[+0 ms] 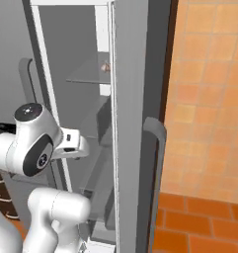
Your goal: Place one garlic and one chicken drumstick in each tupperware on the nearby counter, to pack two identical lunches.
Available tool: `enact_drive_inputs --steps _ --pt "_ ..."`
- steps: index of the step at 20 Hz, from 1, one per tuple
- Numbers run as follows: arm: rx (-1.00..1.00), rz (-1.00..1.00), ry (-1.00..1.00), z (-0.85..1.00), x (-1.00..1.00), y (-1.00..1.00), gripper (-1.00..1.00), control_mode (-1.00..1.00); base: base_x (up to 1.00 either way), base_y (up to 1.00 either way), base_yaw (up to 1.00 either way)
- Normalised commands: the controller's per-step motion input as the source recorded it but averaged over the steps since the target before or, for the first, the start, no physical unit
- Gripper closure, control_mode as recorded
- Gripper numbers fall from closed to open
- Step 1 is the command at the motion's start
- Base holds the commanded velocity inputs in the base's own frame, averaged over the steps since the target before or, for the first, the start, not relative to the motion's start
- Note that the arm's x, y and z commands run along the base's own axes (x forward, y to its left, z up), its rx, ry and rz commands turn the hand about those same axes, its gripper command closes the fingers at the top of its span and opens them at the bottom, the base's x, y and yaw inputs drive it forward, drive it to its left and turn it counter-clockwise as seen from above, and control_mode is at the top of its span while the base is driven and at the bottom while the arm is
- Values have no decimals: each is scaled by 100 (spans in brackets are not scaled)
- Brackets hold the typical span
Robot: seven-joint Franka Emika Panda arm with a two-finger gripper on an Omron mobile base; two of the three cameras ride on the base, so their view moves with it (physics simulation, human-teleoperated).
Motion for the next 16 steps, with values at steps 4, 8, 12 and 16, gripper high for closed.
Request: enact_drive_inputs --steps 4,8,12,16 --pt "0 0 -1 -4 18 0 -100 -100 21 -8 3" --pt "2 0 -39 13 39 -1 -100 -100 0 0 0" --pt "11 -3 -46 66 59 -11 -100 -100 0 0 0" --pt "12 -9 -14 94 67 1 -100 -100 0 0 0"
